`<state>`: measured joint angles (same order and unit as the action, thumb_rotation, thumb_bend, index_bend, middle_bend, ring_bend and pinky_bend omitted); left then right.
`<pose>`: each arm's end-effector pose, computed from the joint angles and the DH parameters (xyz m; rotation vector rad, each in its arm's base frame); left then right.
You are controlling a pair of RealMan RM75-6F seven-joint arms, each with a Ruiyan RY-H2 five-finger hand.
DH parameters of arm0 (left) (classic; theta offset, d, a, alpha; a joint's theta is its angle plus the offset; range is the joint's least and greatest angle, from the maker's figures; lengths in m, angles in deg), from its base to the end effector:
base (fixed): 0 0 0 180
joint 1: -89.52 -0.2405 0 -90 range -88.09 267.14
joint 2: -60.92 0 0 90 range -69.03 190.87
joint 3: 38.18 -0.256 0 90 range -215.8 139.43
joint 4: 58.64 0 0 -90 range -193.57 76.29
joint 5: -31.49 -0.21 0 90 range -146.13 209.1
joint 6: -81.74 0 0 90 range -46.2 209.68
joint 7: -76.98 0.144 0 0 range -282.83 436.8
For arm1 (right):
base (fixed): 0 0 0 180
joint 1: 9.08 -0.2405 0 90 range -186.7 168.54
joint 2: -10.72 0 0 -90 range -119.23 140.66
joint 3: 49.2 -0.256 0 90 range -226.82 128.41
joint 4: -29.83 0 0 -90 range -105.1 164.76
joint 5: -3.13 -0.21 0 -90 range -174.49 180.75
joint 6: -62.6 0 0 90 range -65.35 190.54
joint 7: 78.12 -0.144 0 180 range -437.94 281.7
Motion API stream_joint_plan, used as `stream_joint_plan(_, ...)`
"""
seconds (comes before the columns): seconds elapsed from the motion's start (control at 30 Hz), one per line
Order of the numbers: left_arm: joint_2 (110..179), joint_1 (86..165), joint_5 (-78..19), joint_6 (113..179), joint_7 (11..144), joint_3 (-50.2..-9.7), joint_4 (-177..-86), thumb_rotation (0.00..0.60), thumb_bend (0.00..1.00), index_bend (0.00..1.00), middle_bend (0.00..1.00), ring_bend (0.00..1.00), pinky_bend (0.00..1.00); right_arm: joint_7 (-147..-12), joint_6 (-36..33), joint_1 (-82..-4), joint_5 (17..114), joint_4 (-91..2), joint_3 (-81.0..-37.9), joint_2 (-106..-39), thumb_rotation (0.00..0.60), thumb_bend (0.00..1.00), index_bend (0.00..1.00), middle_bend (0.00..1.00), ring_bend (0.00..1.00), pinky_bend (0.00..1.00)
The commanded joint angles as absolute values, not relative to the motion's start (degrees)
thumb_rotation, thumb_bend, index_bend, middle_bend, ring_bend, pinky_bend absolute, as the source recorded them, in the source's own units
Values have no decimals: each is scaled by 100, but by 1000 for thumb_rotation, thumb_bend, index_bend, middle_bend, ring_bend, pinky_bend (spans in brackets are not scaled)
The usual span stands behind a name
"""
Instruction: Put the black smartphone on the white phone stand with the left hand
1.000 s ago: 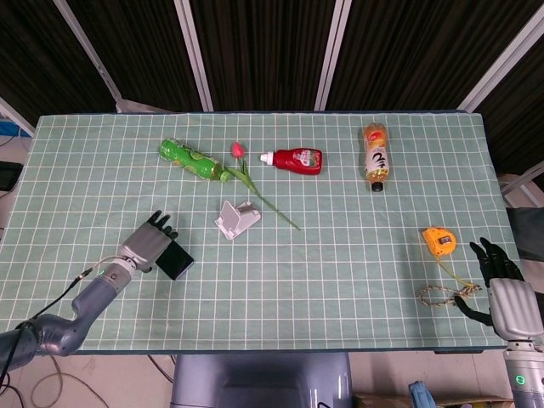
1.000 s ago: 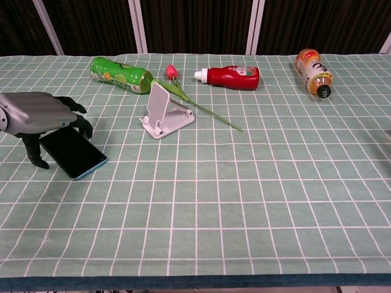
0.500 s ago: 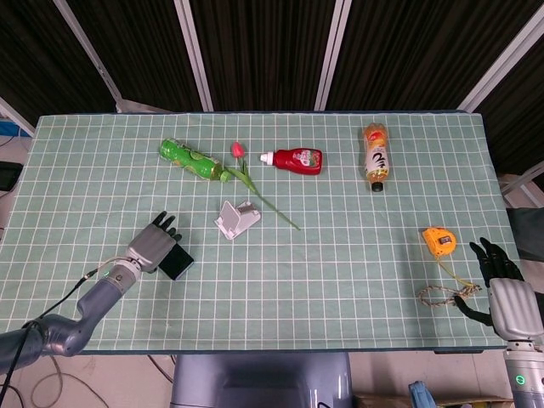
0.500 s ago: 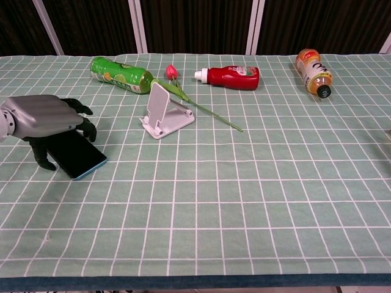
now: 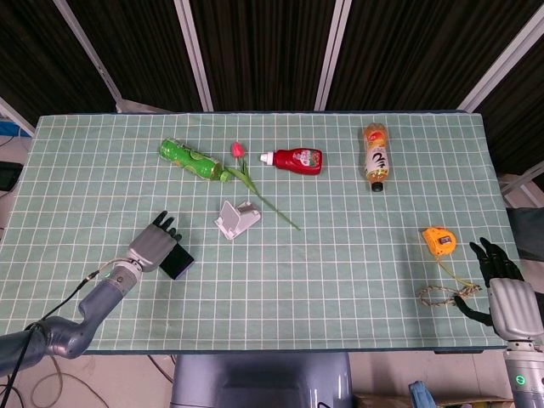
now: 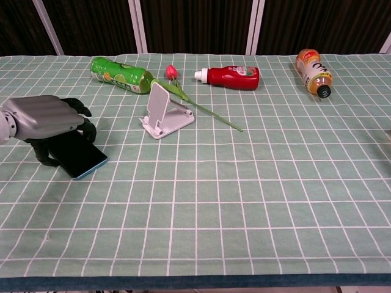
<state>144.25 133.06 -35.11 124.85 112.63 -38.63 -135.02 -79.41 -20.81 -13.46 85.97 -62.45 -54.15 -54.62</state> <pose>-0.2296 0.3395 -0.0125 -2.1704 -0.5107 -0.3382 -0.3167 -0.1857 0.1565 1.3135 -0.9604 0.9154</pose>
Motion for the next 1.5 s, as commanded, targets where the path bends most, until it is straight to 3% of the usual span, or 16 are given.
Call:
stream_joint_plan(0.03, 14423, 13296, -3524, 12542, 11226, -3855, -13510, 600, 297, 519, 539, 91, 0, -7939, -2083, -1345, 8597, -6245, -5414, -5462, 600, 322, 98, 46, 0, 187)
stream_joint_plan(0.53, 14296, 13157, -3198, 13329, 10878, -3345, -14077, 600, 297, 557, 581, 114, 0, -7949, -2086, -1343, 8603, -6247, -5411, -5459, 600, 322, 98, 46, 0, 187)
stream_joint_plan(1.17, 15491, 13291, -610, 14869, 10705, -1531, -15094, 600, 297, 549, 580, 115, 0, -7977, -2064, -1353, 8608, -6227, -5407, -5454, 600, 322, 98, 46, 0, 187)
stream_joint_plan(1.5, 16028, 13586, 326, 15243, 10423, -758, -15218, 600, 297, 545, 581, 115, 0, -8015, -2048, -1358, 8613, -6221, -5402, -5443, 600, 322, 98, 46, 0, 187)
